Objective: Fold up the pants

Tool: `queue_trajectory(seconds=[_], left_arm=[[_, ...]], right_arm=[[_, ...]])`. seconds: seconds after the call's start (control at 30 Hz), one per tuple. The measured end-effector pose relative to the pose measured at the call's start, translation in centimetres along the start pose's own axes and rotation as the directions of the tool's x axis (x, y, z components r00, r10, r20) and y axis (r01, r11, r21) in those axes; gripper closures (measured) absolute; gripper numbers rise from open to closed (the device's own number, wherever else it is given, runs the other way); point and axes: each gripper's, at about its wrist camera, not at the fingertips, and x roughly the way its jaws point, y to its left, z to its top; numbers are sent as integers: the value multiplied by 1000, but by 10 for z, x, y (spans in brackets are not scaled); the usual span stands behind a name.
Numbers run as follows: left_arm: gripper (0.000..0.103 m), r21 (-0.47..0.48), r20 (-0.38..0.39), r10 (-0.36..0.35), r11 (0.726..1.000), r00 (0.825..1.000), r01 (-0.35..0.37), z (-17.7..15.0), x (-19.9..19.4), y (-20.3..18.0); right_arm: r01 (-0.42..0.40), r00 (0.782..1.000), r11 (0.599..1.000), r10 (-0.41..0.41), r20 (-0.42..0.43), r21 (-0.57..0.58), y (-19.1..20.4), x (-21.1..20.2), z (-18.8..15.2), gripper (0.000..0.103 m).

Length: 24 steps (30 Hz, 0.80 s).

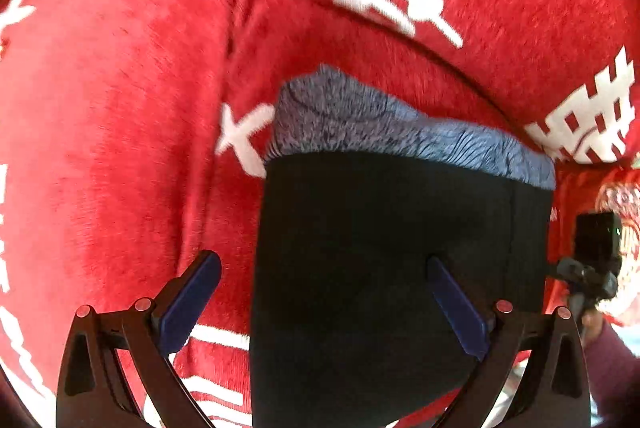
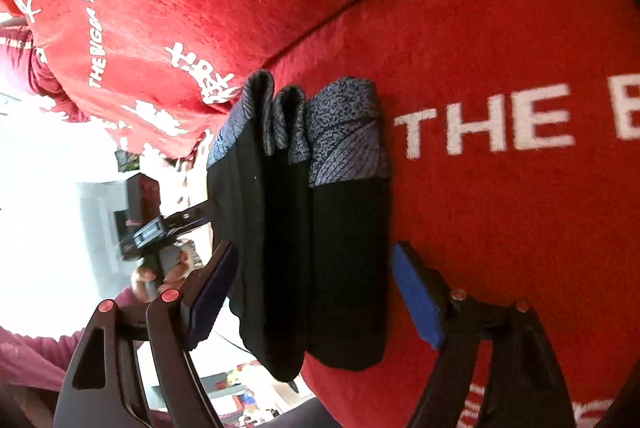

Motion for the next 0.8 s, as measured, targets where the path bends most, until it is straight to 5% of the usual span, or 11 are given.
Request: queue_trajectory(seconds=[0.17, 0.37, 0.53, 0.63, 0.8], left_arm=[[0, -7, 2, -64, 998, 998, 64, -3, 15, -6], [0, -85, 29, -116, 989, 993, 118, -10, 25, -5], [26, -64, 97, -87, 994, 992, 93, -22, 5, -21], [40, -46, 115, -75, 996, 991, 81, -29, -7, -32], [41, -17, 108, -73, 997, 992, 75, -34, -24, -35]], right_arm=[[-8, 999, 998, 5, -52, -62, 7, 18, 9, 16], [0, 999, 1000, -1, -53, -8, 7, 28, 19, 17], [22, 998, 999, -20, -59, 34, 5, 26, 17, 53], [6, 999, 1000, -5, -35, 20, 13, 20, 11, 60], [-50, 999, 999, 50, -15, 16, 32, 7, 1, 64]])
